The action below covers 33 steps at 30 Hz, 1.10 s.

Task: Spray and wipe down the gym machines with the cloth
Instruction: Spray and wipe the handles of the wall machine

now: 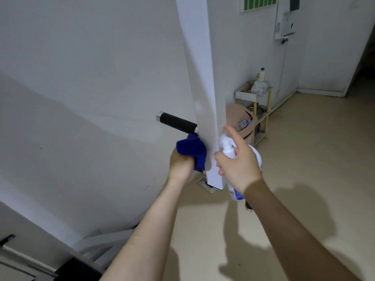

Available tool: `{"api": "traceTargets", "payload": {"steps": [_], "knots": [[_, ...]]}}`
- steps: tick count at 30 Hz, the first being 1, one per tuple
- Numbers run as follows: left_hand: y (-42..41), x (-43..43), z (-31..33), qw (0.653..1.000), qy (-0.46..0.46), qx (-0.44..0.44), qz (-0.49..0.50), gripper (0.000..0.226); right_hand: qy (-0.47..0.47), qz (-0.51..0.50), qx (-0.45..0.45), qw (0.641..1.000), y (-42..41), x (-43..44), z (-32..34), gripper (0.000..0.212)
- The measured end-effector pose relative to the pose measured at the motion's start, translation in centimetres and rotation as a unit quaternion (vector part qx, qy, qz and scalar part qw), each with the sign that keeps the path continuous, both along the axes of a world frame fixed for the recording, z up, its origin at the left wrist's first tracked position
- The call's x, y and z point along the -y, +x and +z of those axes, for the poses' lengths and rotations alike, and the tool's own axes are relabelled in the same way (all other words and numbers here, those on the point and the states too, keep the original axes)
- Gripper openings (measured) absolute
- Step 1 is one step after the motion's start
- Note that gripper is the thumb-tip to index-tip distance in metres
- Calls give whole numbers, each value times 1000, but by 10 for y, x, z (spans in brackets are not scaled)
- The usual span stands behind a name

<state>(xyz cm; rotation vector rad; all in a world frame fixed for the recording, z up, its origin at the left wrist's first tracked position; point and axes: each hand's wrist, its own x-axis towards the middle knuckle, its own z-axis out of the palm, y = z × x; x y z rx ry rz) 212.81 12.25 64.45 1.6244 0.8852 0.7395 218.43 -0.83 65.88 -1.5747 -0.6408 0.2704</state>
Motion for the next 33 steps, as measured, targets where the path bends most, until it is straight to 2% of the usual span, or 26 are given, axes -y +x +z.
{"api": "traceTargets", "payload": {"steps": [2, 5, 6, 8, 9, 11, 14, 16, 19, 22, 25, 28, 31, 33], "knots": [[1, 0, -1, 1000, -21, 15, 6, 27, 19, -56, 22, 998, -1, 7, -4, 45], [-5, 23, -13, 999, 13, 47, -2, 7, 61, -141, 34, 988, -2, 22, -11, 35], [-12, 31, -24, 998, 47, 35, 15, 7, 76, -158, 44, 984, 0, 28, -15, 29], [-30, 54, -50, 997, 57, 35, 35, 17, 74, -173, 52, 981, 4, 41, -20, 20], [-38, 66, -58, 997, 51, 56, 29, 21, 71, -170, 33, 982, 8, 45, -23, 25], [-39, 86, -57, 995, 51, 90, -3, 23, 73, -132, -64, 987, 16, 49, -33, 37], [-10, 109, -37, 987, 29, 138, -72, 16, 44, -22, -183, 982, 27, 57, -53, 28], [10, 119, -34, 985, 21, 135, -102, 21, 26, 15, -204, 978, 33, 65, -60, 31], [25, 134, -50, 989, 83, 106, -53, 29, 1, 92, -207, 974, 45, 80, -56, 43], [31, 142, -63, 991, 101, 88, 1, 35, -27, 134, -242, 961, 58, 88, -53, 50], [28, 150, -93, 998, 48, 33, 14, 34, -56, 168, -256, 950, 60, 98, -54, 60], [8, 163, -133, 995, -70, -50, 47, 26, -43, 198, -256, 945, 52, 110, -49, 56], [-18, 179, -140, 977, -200, -10, 71, 8, -47, 188, -227, 954, 36, 119, -51, 51], [-34, 186, -121, 972, -221, 20, 73, 7, -31, 124, -227, 965, 25, 124, -59, 42]]}}
